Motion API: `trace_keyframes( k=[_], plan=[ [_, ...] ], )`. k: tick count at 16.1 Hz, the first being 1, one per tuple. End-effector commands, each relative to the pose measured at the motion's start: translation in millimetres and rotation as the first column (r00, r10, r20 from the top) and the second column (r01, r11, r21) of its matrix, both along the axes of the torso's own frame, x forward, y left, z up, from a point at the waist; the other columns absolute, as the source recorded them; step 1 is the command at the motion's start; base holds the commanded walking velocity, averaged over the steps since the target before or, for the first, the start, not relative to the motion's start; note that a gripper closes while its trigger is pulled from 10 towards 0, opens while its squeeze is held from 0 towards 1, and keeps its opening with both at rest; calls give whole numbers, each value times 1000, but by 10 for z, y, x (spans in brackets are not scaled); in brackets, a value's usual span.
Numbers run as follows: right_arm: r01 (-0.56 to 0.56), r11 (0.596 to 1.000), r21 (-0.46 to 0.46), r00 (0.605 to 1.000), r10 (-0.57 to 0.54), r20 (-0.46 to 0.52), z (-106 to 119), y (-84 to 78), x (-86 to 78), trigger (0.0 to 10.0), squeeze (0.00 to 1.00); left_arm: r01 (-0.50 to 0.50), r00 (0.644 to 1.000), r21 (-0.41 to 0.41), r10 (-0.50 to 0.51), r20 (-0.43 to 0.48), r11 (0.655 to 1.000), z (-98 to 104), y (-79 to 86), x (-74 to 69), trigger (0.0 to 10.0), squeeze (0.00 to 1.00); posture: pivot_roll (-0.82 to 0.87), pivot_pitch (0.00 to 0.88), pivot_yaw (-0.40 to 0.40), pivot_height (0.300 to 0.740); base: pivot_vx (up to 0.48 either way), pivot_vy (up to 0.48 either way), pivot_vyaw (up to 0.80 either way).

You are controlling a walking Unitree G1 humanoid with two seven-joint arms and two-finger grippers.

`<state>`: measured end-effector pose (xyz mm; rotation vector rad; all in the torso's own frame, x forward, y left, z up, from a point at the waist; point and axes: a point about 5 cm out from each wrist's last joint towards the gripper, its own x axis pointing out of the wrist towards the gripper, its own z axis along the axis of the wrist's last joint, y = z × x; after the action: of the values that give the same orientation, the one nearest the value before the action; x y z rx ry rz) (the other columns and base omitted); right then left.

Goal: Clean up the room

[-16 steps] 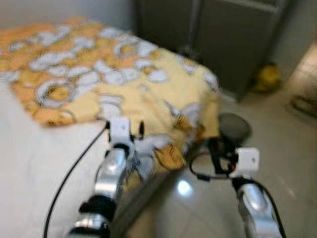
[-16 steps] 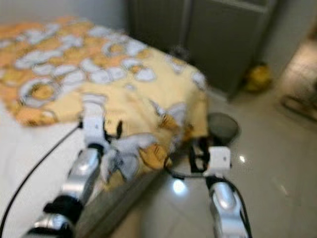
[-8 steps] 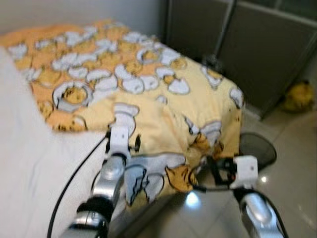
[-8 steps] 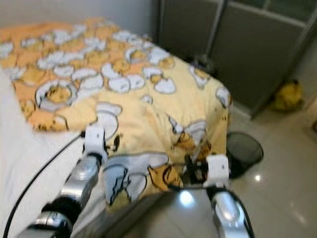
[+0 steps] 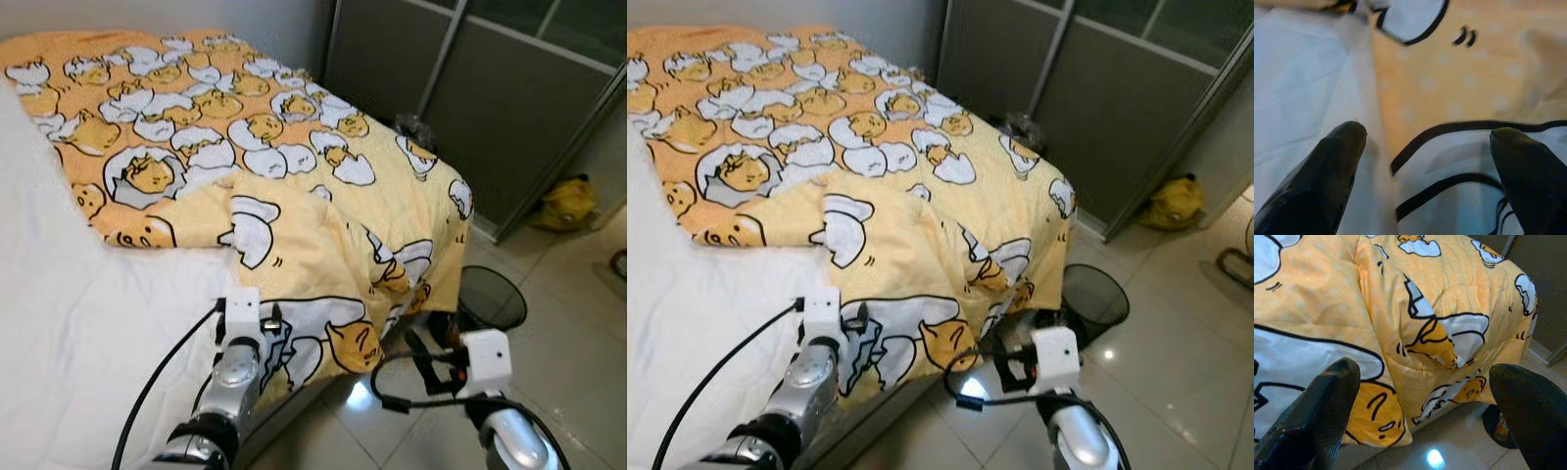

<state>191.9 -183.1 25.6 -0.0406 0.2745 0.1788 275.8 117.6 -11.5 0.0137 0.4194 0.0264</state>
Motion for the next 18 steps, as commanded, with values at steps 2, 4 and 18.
trace_keyframes(
  k=[2,4,18],
  plan=[
    [-20,1000,3,1000,20,-15,41,-40,-16,10000,0,-5,999,30,7,-34,1000,-64,-33,-54,10000,0,-94,35,-131,740,0,0,0],
    [-147,988,42,986,150,-79,-12,89,-92,10000,0,-27,998,23,28,-51,999,-80,-3,-55,10000,0,-101,48,-133,740,0,0,0],
    [-240,962,132,946,262,-191,-135,276,-121,10000,0,57,958,-32,-64,-279,998,-264,-18,-153,0,0,-69,79,-95,740,0,0,0]
  ],
)
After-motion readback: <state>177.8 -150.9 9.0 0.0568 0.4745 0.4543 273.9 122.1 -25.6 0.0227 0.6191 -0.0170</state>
